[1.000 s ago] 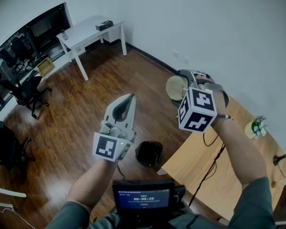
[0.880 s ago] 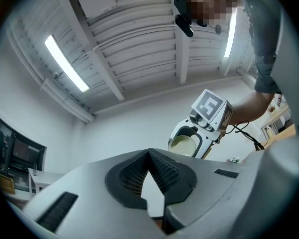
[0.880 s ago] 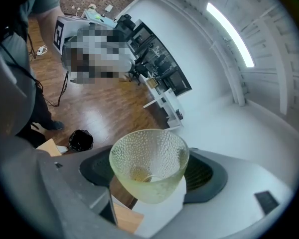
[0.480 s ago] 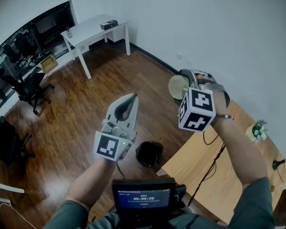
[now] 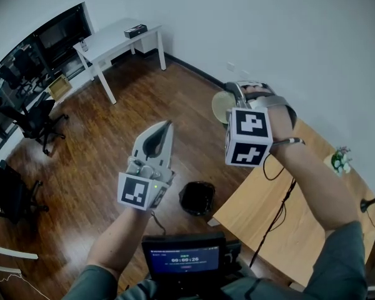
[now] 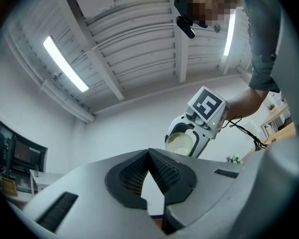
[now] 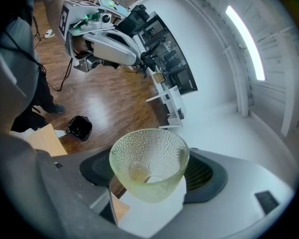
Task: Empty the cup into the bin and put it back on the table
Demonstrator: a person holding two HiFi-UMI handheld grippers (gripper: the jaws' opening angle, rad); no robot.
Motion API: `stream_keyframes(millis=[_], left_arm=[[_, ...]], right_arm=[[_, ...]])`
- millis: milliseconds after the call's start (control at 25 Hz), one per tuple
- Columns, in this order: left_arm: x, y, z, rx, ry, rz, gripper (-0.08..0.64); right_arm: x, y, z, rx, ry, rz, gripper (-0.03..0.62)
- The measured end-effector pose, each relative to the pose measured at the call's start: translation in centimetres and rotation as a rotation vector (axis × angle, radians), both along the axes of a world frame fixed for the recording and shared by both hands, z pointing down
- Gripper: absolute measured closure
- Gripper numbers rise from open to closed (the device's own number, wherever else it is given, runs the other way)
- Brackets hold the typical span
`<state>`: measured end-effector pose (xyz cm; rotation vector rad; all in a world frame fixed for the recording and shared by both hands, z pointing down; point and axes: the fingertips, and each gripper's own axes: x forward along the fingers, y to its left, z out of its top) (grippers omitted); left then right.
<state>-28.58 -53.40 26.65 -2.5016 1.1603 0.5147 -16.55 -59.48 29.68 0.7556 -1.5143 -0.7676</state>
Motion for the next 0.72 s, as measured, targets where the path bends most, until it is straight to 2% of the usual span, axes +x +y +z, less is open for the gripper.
stream_keyframes(millis=[320, 720], left_arm=[[-0.54, -0.37, -0.18, -0.008, 0.012, 0.002, 0.563], [0.03, -0.55, 0.22, -0.011, 0.015, 0.009, 0.563]], right_arm=[[-0.17, -0.28, 0.16, 0.006, 0.071, -0.007, 0.193], [-0.24, -0.57, 0.42, 0.018, 0.115, -0.025, 0.193]])
